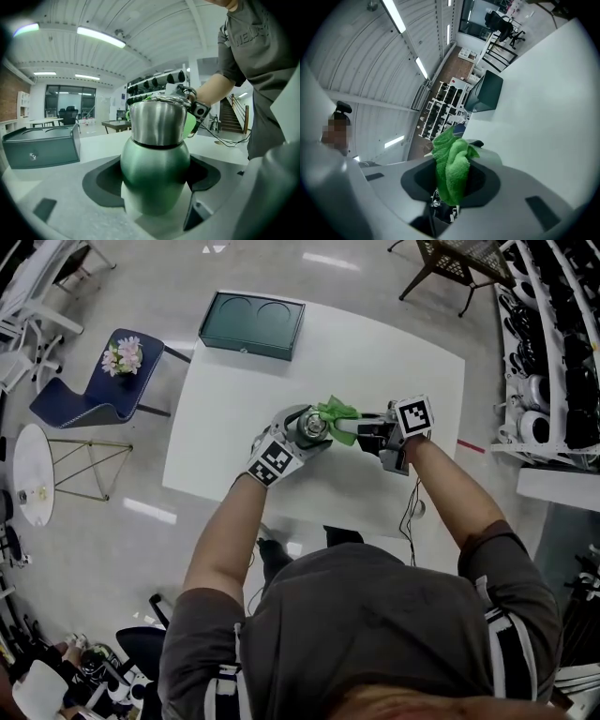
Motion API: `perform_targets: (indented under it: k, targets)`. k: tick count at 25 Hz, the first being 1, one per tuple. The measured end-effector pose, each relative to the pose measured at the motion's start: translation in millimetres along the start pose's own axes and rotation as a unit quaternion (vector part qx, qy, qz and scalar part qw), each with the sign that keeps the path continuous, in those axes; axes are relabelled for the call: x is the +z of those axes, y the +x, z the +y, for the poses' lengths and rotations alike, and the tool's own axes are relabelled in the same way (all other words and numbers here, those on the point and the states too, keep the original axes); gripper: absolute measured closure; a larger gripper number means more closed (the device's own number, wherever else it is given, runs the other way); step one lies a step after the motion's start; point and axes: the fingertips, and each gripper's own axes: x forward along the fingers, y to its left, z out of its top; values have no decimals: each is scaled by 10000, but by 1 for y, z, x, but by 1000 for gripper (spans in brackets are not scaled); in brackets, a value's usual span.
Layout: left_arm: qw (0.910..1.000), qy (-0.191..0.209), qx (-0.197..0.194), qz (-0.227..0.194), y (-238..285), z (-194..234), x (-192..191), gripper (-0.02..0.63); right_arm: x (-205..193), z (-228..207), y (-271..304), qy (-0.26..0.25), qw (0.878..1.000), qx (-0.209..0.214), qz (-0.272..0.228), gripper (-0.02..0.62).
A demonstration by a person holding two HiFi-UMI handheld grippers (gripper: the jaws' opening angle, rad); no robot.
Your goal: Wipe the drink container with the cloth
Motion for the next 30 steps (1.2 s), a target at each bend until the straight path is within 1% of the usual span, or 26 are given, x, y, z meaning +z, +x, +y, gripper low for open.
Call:
perform_targets:
  k: [4,6,8,9,10,13,15,17,21,24,26,28,30]
  targets:
    - [10000,-24,37,14,0,-1,-1,238,-13,5,2,26,10000,63,73,503]
    - [10000,-59,75,19,0,0,-1,238,-29,9,5,-24,9992,117,388,503]
    - [9999,-106,108,-2,2,1,0,238,-55,17,14,-215,9954,216,911,503]
    - [9998,-135,118,-29,3,2,1,238,-64,23,20,-328,9934,290,1060,502]
    - [9998,-169,123,-58,2,2,1,238,-68,28,24,-410,9929,348,1061,502]
    - [9995,-291,135,-36,-2,3,-1,238,-60,33,20,-541,9957,292,686,502]
    - [9992,-374,141,35,-5,3,-1,238,-56,33,7,-619,9968,190,475,500]
    - [9988,-466,145,42,-10,2,1,238,-51,35,-8,-594,9980,81,179,500]
    - [9966,-737,370,-16,-34,5,5,237,-37,45,-36,-666,9967,-154,-440,499]
    - [9938,-927,616,-66,-70,4,9,238,-27,60,-46,-904,9928,-340,-708,499]
    - [9908,-1059,818,-196,-105,2,15,238,-19,72,-45,-1137,9891,-451,-815,499]
    - [9860,-1199,1091,-392,-147,0,23,238,-13,86,-40,-1414,9844,-599,-862,497]
    - [9785,-1350,1410,-661,-190,-2,35,239,-8,101,-33,-1712,9785,-722,-900,497]
